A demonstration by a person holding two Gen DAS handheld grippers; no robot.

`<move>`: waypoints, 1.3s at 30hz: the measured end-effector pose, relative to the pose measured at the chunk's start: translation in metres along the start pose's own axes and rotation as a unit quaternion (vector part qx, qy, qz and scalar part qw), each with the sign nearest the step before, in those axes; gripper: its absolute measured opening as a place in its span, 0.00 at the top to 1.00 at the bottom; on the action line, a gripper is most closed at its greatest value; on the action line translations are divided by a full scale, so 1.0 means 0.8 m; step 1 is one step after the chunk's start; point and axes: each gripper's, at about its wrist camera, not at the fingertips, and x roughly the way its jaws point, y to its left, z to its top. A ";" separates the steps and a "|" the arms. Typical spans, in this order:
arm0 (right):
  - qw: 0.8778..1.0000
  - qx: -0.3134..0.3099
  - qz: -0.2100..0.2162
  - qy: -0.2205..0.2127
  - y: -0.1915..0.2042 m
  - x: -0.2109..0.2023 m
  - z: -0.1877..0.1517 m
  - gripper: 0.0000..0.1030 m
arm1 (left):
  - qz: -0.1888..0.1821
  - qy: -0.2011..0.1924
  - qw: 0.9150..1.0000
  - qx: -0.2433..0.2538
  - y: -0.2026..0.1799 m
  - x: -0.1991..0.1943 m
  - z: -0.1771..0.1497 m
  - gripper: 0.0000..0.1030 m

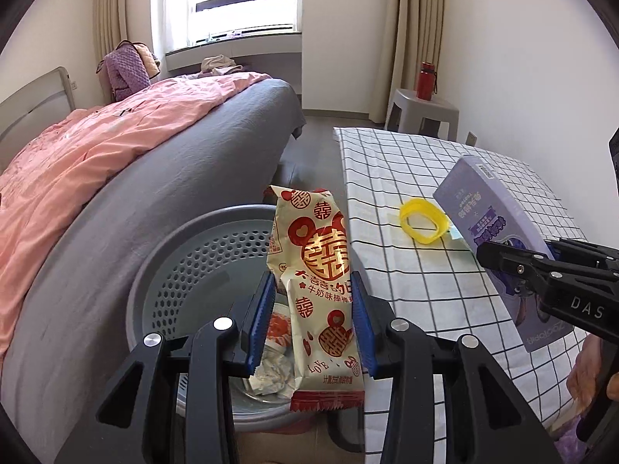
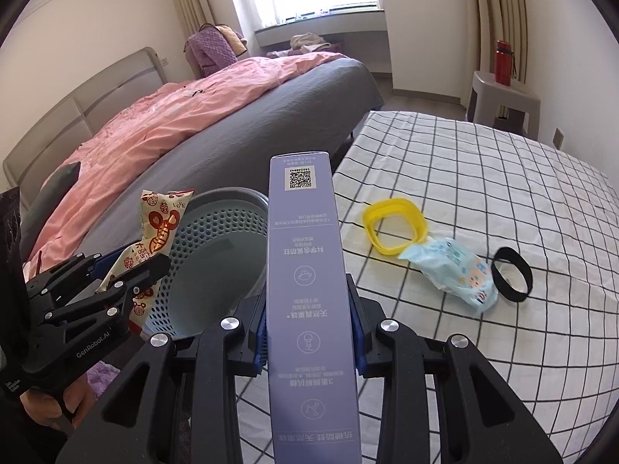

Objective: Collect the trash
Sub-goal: 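Carry wrapper and box over the basket and open both grippers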

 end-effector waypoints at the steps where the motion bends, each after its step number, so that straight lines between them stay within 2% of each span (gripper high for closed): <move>1: 1.000 -0.004 0.005 -0.001 0.007 0.006 0.006 0.69 | 0.005 -0.001 1.000 -0.003 0.008 0.001 0.001 0.63; 11: 0.998 -0.037 0.041 0.011 0.062 0.063 0.037 0.69 | 0.040 0.014 0.998 -0.043 0.061 0.025 -0.006 0.63; 20: 0.996 -0.048 0.071 0.035 0.083 0.106 0.036 0.69 | 0.068 0.028 0.995 -0.062 0.088 0.044 -0.015 0.63; 26: 0.994 -0.055 0.081 0.055 0.090 0.125 0.028 0.69 | 0.071 0.043 0.993 -0.080 0.099 0.058 -0.017 0.63; 33: 0.993 -0.067 0.081 0.059 0.099 0.133 0.022 0.69 | 0.069 0.057 0.992 -0.088 0.101 0.070 -0.016 0.63; 39: 0.992 -0.069 0.085 0.067 0.101 0.142 0.020 0.69 | 0.076 0.055 0.992 -0.089 0.102 0.070 -0.014 0.63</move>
